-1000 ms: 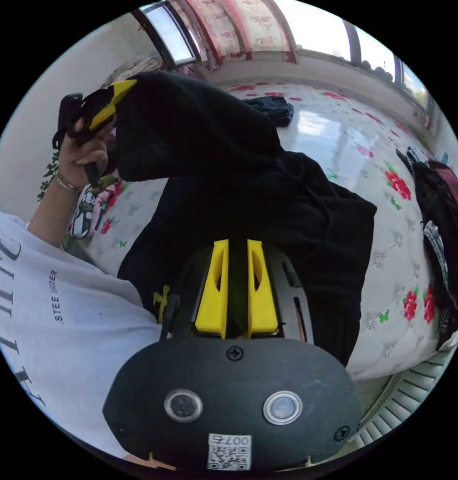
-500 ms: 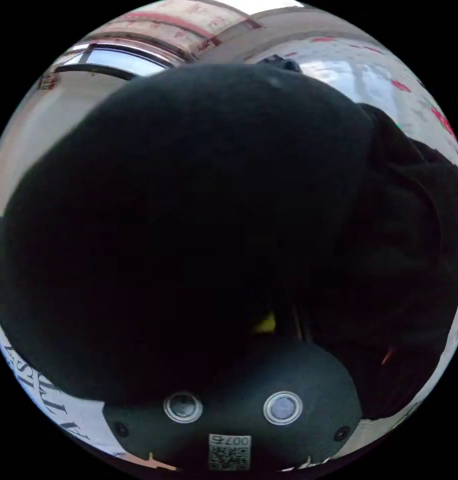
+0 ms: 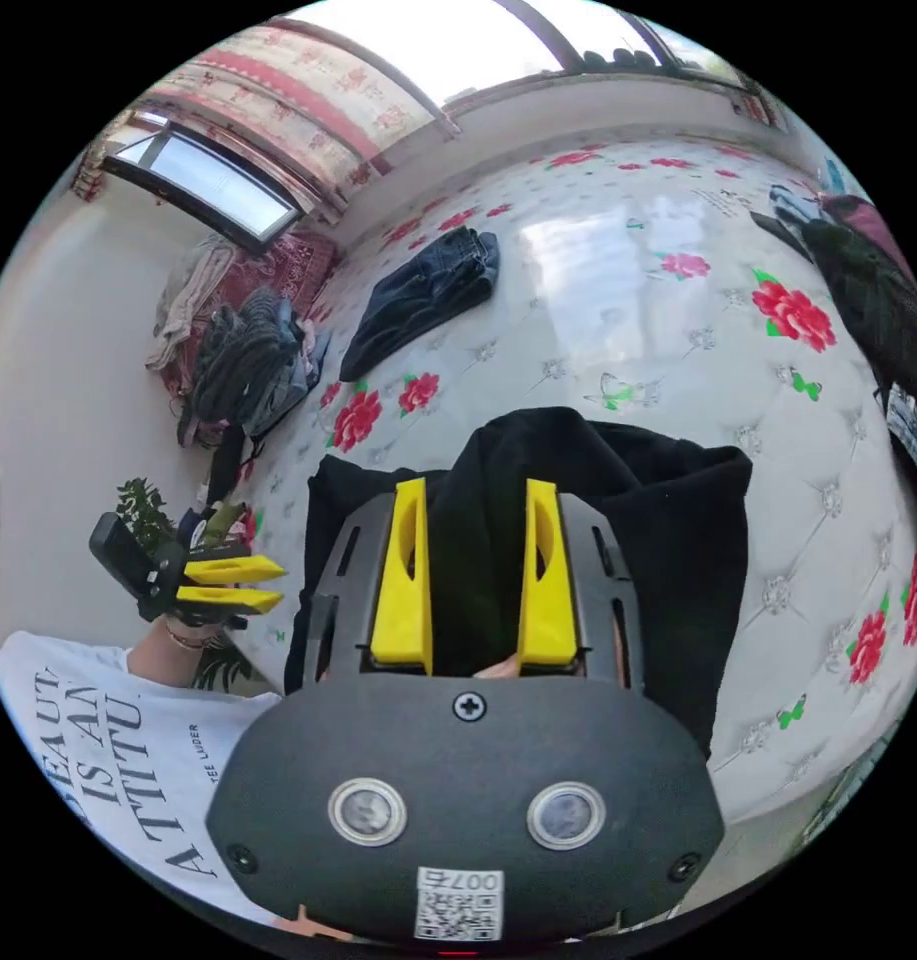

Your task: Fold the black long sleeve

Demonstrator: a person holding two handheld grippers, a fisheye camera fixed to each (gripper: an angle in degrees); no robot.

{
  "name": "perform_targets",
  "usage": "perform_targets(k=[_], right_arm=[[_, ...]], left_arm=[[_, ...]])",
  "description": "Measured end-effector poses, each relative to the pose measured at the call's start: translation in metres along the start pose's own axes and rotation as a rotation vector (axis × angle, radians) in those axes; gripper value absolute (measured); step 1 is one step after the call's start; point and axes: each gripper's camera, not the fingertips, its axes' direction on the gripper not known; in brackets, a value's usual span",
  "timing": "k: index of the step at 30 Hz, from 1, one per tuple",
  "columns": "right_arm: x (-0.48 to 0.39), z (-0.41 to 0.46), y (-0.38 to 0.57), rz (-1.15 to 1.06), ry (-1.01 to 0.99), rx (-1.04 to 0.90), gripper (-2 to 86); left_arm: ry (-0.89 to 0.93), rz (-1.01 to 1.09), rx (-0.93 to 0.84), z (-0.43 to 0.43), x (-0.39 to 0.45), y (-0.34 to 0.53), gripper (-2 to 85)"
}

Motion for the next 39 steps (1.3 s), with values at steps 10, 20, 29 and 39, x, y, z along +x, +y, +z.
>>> perform_targets(k=[10,20,29,39], right_arm=[[0.033,-0.004,0.05,0.069,0.024,0.136,0.6],[0.0,-0.024,0.081,-0.008,-0.082,0.182,2.1],[-0.081,0.068,0.148,-0.272,0.237,-0.337,4.2],[-0.049,-0.028,0.184,0.02,0.136,-0.015,6.6]], left_arm=[[-0.304,-0.229,-0.264,0.1,-0.085,-0.012,-0.8],[-0.201,-0.333,-0.028,0.02,-0.065,-0.017,0.8],[0.084,0.051,-0.25,0.069,0.075,-0.009,3.8],[0.036,-0.118,-0.116,-0.009,0.057,0.028,3.7]])
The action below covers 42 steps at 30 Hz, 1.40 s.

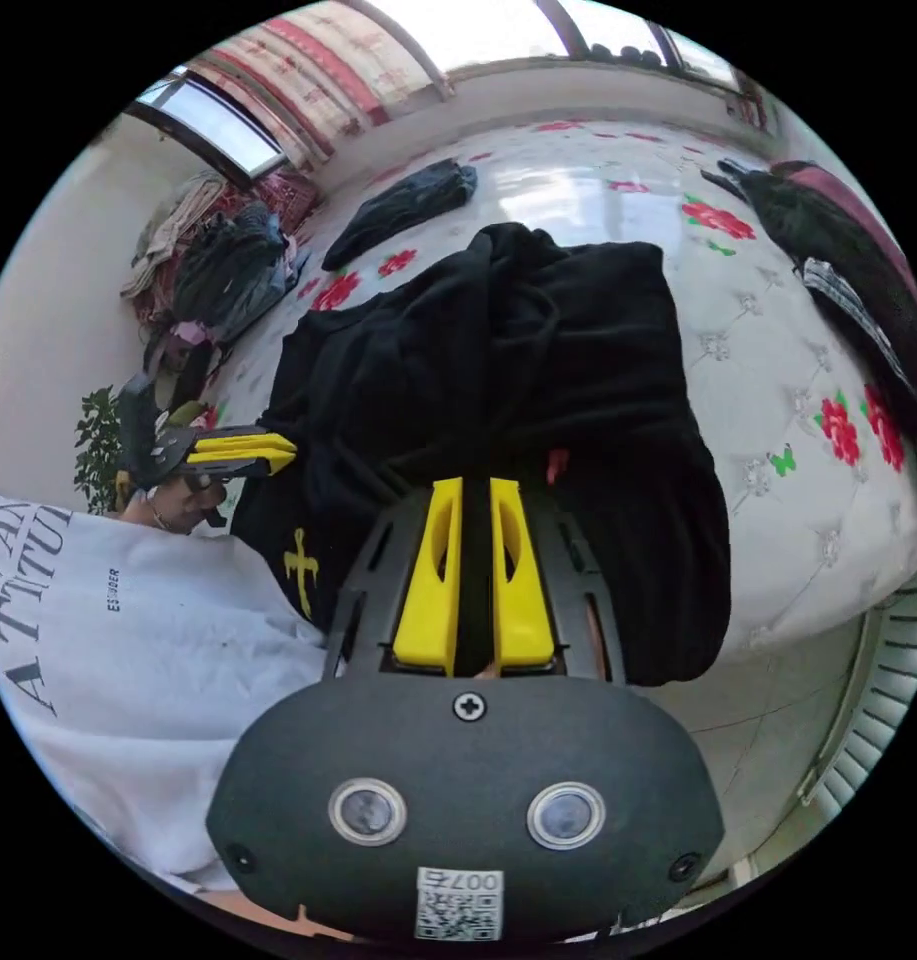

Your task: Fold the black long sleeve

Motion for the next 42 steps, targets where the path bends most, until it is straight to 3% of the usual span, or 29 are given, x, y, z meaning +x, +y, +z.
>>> perform_targets(k=[6,10,14,21,24,26,30,34,37,39,42], right_arm=[[0.105,-0.026,0.094,0.209,0.002,-0.077,9.2],[0.159,0.002,0.12,0.185,-0.059,-0.195,10.9],[0.186,0.036,0.114,0.132,-0.107,-0.253,12.2],[0.173,0.089,0.074,-0.078,-0.095,-0.365,9.8],[0.155,0.093,0.06,-0.161,-0.017,-0.399,4.0],[0.147,0.086,0.059,-0.217,0.002,-0.416,1.5],[0.16,0.035,0.072,-0.202,-0.261,-0.452,-0.2],[0.193,-0.039,0.075,-0.061,-0.702,-0.393,-0.4],[0.207,-0.091,0.043,-0.029,-0.893,-0.246,-0.3],[0.212,-0.116,0.009,-0.003,-0.946,-0.117,-0.1],[0.221,-0.135,-0.049,0.164,-0.921,0.173,1.3]], left_arm=[[-0.148,-0.457,0.079,-0.076,0.009,0.148,5.2],[-0.247,-0.73,0.017,-0.078,0.048,0.242,8.4],[-0.125,-0.898,0.051,-0.043,0.052,0.28,14.7],[-0.149,-0.735,-0.103,0.025,0.016,0.219,17.0],[-0.155,-0.741,-0.193,0.029,0.002,0.199,9.9],[-0.141,-0.625,-0.198,0.013,0.014,0.196,3.9],[0.006,-0.477,-0.22,-0.027,0.041,0.204,1.7],[0.367,-0.393,-0.014,-0.12,0.055,0.212,0.8],[0.57,-0.303,0.192,-0.182,0.037,0.2,0.9],[0.605,-0.278,0.339,-0.213,0.013,0.187,1.3],[0.604,-0.494,0.628,-0.236,-0.055,0.171,3.1]])
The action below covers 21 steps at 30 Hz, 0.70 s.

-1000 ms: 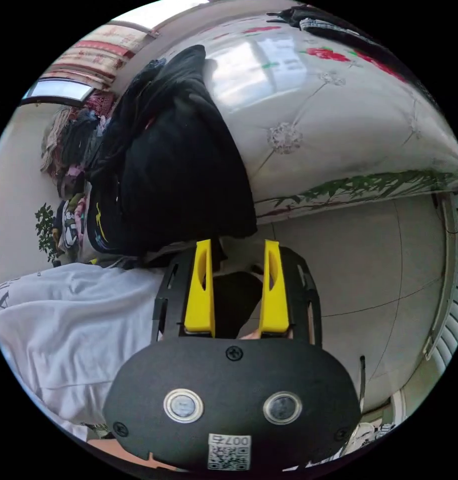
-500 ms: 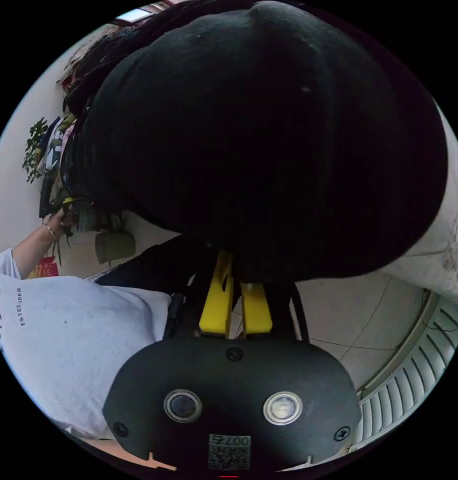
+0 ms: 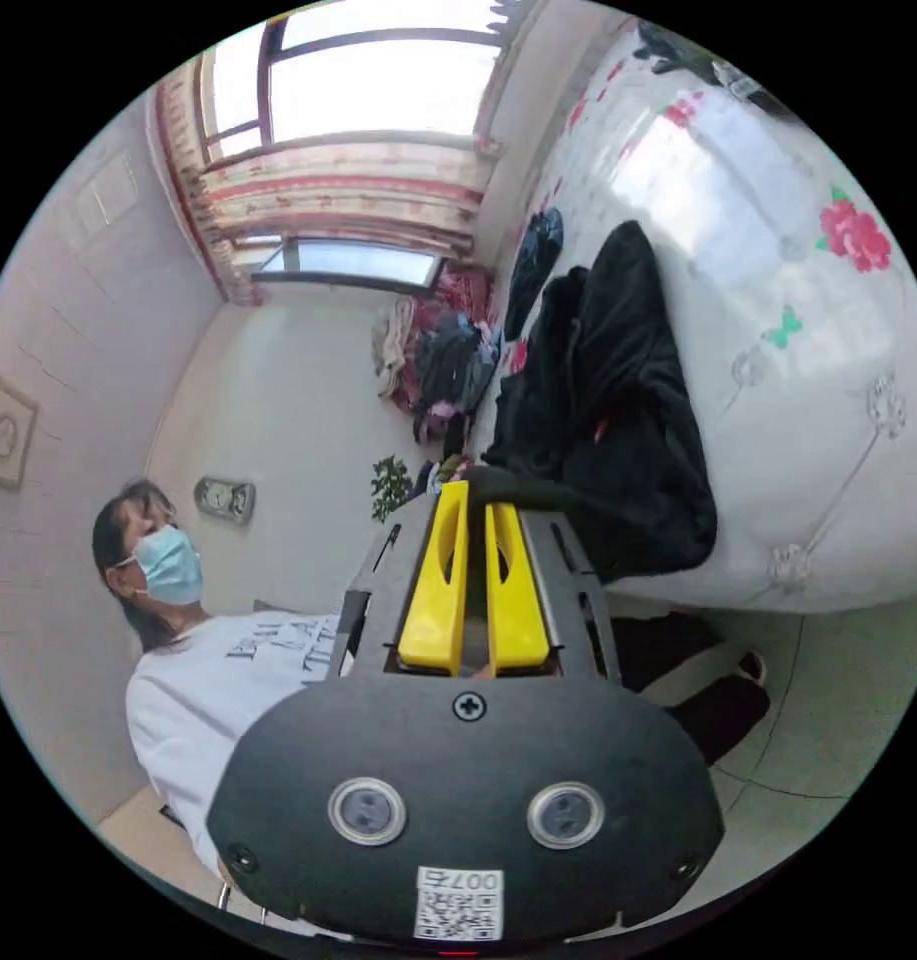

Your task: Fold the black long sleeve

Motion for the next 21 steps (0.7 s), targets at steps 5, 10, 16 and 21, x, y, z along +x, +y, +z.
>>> perform_targets(k=[5,10,16,21], right_arm=[[-0.006,0.049,-0.037,0.033,0.285,0.188,4.5],[-0.022,0.11,-0.022,-0.087,0.609,0.126,6.7],[-0.039,0.191,-0.057,-0.236,0.889,0.044,8.0],[-0.022,0.244,-0.1,-0.243,1.089,-0.022,7.9]], left_arm=[[-0.197,-0.255,0.433,-0.017,-0.049,-0.034,6.6],[-0.5,-0.132,0.151,0.009,-0.04,-0.054,10.8],[-0.717,0.103,-0.129,0.066,-0.047,-0.11,13.9],[-0.778,0.244,-0.274,0.135,-0.064,-0.153,13.7]])
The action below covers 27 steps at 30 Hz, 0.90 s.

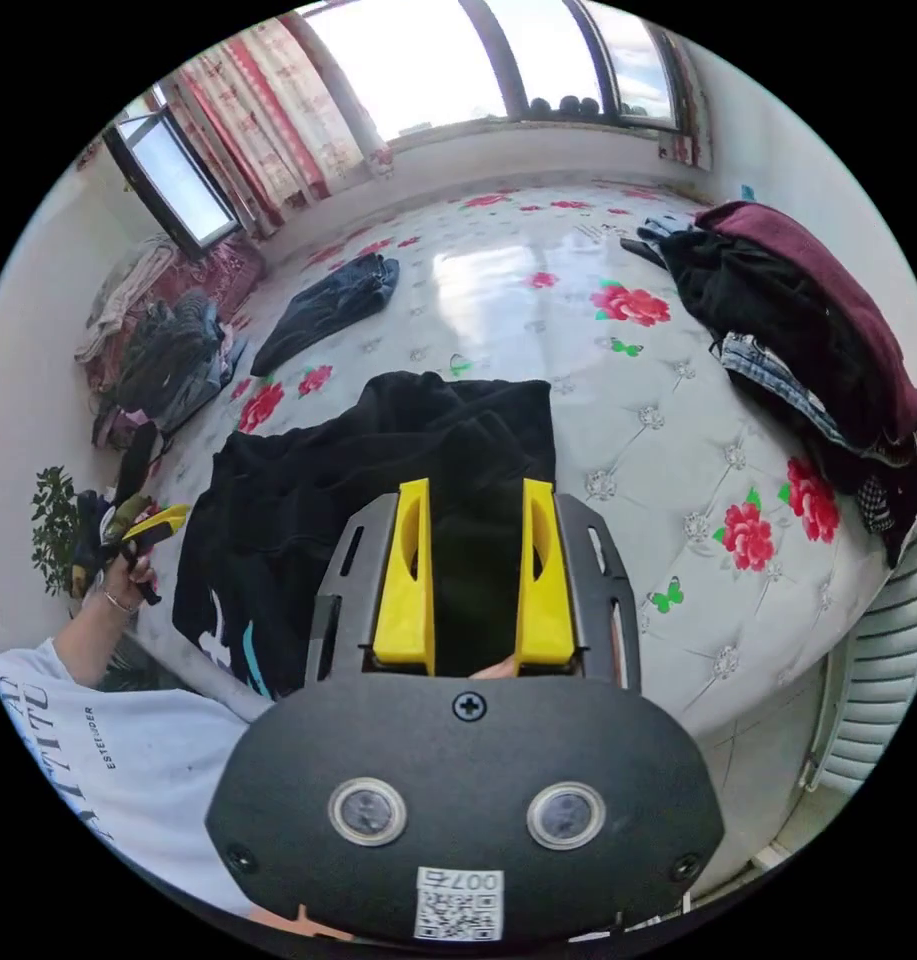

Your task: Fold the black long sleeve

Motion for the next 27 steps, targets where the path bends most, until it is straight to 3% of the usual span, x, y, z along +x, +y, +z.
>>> perform_targets(k=[5,7,13,16,19,22,23,27], right_arm=[[0.003,0.064,-0.018,0.004,0.003,-0.19,5.1],[0.011,0.077,-0.021,0.005,-0.034,-0.253,3.3],[0.053,-0.033,-0.03,0.003,-0.177,0.108,1.1],[0.08,-0.051,-0.058,0.041,-0.222,0.168,1.2],[0.096,-0.012,-0.085,0.108,-0.201,0.108,2.2],[0.111,0.062,-0.078,0.29,-0.155,-0.087,4.0],[0.113,0.069,-0.073,0.302,-0.144,-0.109,4.4],[0.135,0.038,-0.011,0.333,-0.25,0.067,6.8]], left_arm=[[-0.104,0.019,-0.15,0.063,0.009,-0.029,5.0],[-0.058,0.028,-0.16,0.064,0.012,-0.029,3.7],[0.153,-0.075,0.074,-0.023,0.002,-0.013,1.7],[0.138,-0.128,0.131,-0.039,-0.012,-0.025,2.0],[0.105,-0.216,0.119,-0.002,-0.031,-0.048,3.4],[-0.019,-0.385,-0.158,0.082,-0.051,-0.052,5.6],[-0.024,-0.379,-0.098,0.085,-0.049,-0.046,6.4],[-0.034,-0.468,-0.052,0.064,-0.047,-0.035,8.2]])
